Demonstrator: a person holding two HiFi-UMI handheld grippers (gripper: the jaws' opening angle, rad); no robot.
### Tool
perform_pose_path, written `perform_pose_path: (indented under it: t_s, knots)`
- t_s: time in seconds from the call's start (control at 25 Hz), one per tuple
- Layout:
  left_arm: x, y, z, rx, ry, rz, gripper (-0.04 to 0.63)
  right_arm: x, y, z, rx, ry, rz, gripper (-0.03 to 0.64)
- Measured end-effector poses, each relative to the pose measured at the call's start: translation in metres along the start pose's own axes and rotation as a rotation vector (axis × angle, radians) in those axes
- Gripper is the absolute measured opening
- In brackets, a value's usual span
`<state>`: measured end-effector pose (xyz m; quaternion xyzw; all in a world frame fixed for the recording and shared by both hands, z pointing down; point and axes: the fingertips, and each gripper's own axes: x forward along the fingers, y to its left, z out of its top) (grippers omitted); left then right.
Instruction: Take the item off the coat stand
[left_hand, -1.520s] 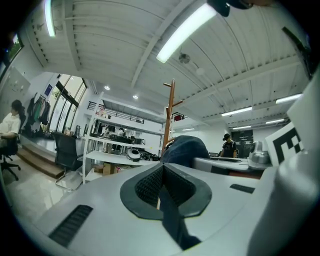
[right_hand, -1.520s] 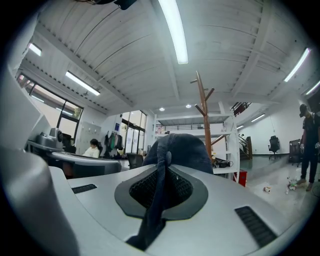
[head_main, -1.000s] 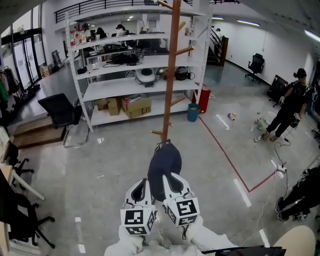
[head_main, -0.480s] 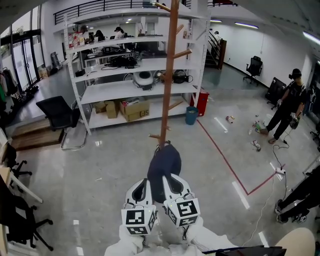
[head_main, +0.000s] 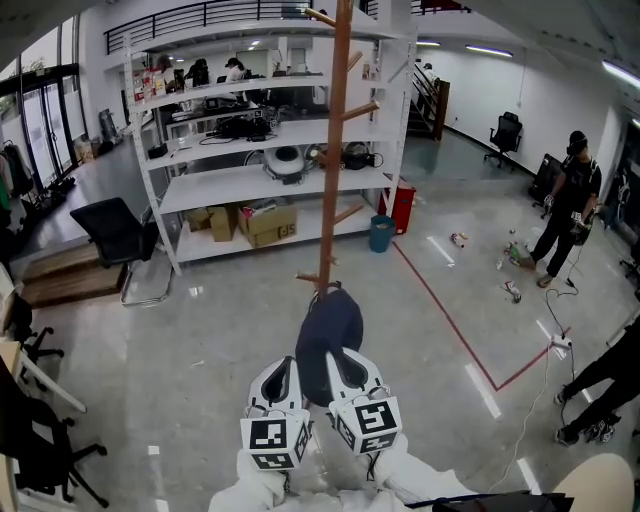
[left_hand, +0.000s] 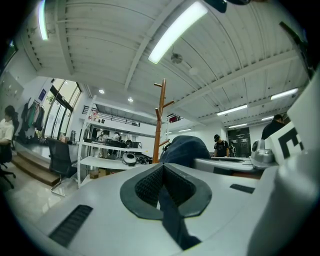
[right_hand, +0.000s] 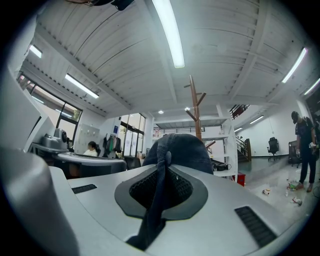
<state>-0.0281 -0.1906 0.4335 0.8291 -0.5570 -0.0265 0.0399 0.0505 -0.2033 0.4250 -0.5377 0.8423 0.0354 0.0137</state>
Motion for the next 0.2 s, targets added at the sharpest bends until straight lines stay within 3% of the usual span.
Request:
perform_pose_path:
  t_s: [0.2]
  knots:
    - [0.0011,-0.0033,-0.0006,-0.002,0.001,-0.007,0.000,-0.0020,-0.0028,0.0024,-0.004,-0.009,-0.003,0.020]
